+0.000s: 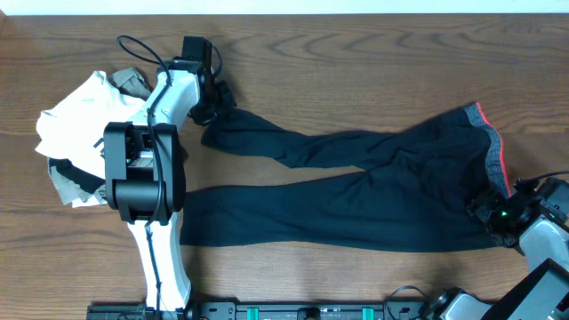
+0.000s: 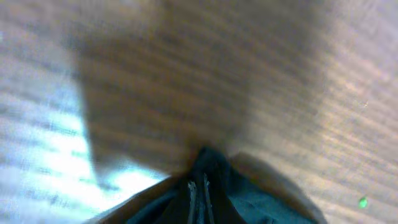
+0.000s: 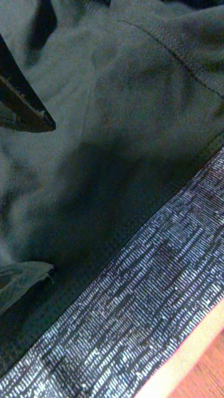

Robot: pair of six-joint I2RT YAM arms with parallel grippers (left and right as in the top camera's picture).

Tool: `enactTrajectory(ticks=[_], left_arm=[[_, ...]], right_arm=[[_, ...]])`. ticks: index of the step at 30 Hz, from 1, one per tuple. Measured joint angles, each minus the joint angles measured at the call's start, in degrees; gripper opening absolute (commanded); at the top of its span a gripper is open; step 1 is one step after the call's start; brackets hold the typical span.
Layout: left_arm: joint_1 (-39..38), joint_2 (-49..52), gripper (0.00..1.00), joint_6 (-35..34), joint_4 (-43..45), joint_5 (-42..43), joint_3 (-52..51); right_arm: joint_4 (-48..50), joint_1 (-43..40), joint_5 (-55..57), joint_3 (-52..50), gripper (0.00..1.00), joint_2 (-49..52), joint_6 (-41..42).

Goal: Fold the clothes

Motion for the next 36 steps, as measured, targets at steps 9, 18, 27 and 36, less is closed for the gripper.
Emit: enactTrajectory(ticks=[9,18,27,36], left_arm=[[0.00,-8.87,0.06,1.05,-11.26,-1.81,2.78],[0.00,-18.67,0.06,1.03,-20.87,-5.86,4.76],[0.00,-18.49,0.06,1.05,-18.71,-14.82,4.20],[0.00,-18.49,0.06,-1.46,-18.12,-16.09,4.20]], right_arm=[[-0.02,0.00,0.00,0.00,0.65,0.00,-0.02],[-0.07,0.00,-0.07,0.00,0.65,0.00,-0.02],[-0.37,0.00,-0.35,0.00,0.65,0.00,-0.02],[-0.57,0.00,-0.37,0.02,0.66,-0.02,-0.22]])
